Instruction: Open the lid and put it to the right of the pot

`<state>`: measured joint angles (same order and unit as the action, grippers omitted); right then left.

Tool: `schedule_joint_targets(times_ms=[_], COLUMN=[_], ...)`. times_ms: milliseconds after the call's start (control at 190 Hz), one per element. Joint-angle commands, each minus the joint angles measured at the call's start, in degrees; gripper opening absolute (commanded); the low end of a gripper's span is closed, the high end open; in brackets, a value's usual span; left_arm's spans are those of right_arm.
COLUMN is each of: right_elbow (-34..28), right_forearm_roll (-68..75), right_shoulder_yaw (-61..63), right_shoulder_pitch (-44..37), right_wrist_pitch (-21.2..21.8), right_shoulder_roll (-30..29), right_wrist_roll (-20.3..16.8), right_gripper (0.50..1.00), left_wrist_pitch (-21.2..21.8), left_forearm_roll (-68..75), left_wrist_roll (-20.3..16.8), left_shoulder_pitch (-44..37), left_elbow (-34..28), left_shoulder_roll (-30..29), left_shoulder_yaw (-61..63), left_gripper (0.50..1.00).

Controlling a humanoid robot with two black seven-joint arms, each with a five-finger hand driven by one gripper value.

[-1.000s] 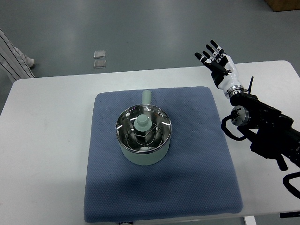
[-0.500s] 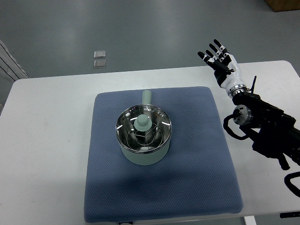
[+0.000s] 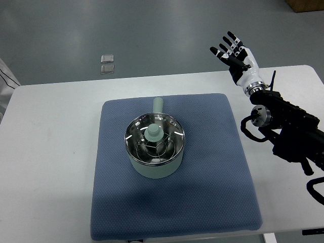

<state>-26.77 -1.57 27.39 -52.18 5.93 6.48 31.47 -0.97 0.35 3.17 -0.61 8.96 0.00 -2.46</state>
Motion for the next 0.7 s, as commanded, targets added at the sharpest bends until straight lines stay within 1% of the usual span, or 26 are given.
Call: schedule_joint_targets(times_ms=[0,158,310,473,526,531,542,610,658,663,694], right_elbow=[-0.1,-1.1,-5.4,-11.6,-11.6,-13.6,-14.1,-17.0,-17.0,-19.7,-21.0], right_forearm_roll=[-7.6,-21.5,-33.6,-47.6,-47.7,-53.0,-54.2,-60.3,-60.3,-64.7,-66.8], right_shoulder_yaw=[-0.1,-0.1,-0.1,-0.7,-0.7,-1.2,-1.4,-1.6,-1.6,-1.7,-1.8], right_shoulder_pitch=[-2.0,-4.9,-8.4,-11.7,-11.7,-13.1,-13.5,-15.0,-15.0,-16.3,-17.2], right_wrist_pitch=[0.4,2.3,5.2,8.0,8.0,8.9,9.1,10.5,10.5,12.0,13.0], right_shoulder_roll=[0.8,3.7,7.6,10.8,10.8,11.6,11.7,12.2,12.2,12.8,13.0], right_wrist_roll=[0.0,0.0,0.0,0.0,0.0,0.2,0.2,0.3,0.3,0.6,0.9], right_gripper=[0.928,0.928,0.928,0.928,0.928,0.928,0.928,0.928,0.928,0.928,0.928], left_wrist_pitch=[0.0,0.0,0.0,0.0,0.0,0.0,0.0,0.0,0.0,0.0,0.0], left_forearm_roll=[0.0,0.0,0.0,0.0,0.0,0.0,0.0,0.0,0.0,0.0,0.0], left_wrist_roll=[0.0,0.0,0.0,0.0,0.0,0.0,0.0,0.0,0.0,0.0,0.0], left_shoulder_pitch=[0.0,0.0,0.0,0.0,0.0,0.0,0.0,0.0,0.0,0.0,0.0], left_elbow=[0.0,0.0,0.0,0.0,0.0,0.0,0.0,0.0,0.0,0.0,0.0], left_shoulder_roll=[0.0,0.0,0.0,0.0,0.0,0.0,0.0,0.0,0.0,0.0,0.0], left_shoulder_yaw=[0.0,0.0,0.0,0.0,0.0,0.0,0.0,0.0,0.0,0.0,0.0], left_gripper=[1.000,1.000,1.000,1.000,1.000,1.000,1.000,1.000,1.000,1.000,1.000])
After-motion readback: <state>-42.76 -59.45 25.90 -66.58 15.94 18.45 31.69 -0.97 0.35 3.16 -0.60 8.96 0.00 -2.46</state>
